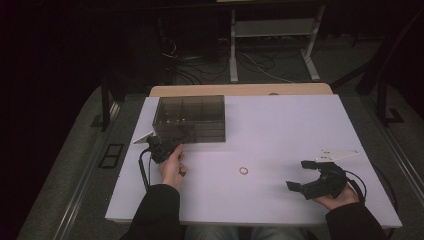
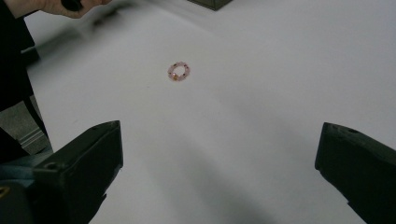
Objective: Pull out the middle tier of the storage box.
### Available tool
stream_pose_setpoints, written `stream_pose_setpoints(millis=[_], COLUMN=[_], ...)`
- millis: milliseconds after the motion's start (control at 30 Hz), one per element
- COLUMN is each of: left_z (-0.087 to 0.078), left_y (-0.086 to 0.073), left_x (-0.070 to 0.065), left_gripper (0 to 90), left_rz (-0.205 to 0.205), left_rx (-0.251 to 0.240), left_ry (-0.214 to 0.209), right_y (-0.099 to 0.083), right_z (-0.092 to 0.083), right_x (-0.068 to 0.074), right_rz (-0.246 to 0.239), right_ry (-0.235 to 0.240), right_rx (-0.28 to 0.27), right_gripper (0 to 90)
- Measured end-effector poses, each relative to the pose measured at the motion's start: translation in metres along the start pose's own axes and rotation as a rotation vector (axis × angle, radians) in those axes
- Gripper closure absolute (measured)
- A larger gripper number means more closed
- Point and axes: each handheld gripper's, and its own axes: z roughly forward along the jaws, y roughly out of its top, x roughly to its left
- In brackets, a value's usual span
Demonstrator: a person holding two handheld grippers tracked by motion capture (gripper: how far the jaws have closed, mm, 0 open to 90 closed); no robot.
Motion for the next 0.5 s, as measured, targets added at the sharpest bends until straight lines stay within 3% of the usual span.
stream_pose_setpoints(millis=[500], left_z=[0.0003], left_y=[-0.0015], left_x=[-0.0005], left_gripper=[80.3], left_rz=[-0.042], left_rx=[-0.009], left_ry=[-0.009], right_y=[0.0], right_z=[0.0008], right_x=[0.0005], right_rz=[0.0], right_ry=[0.001], right_rx=[0.003], right_gripper=[0.4])
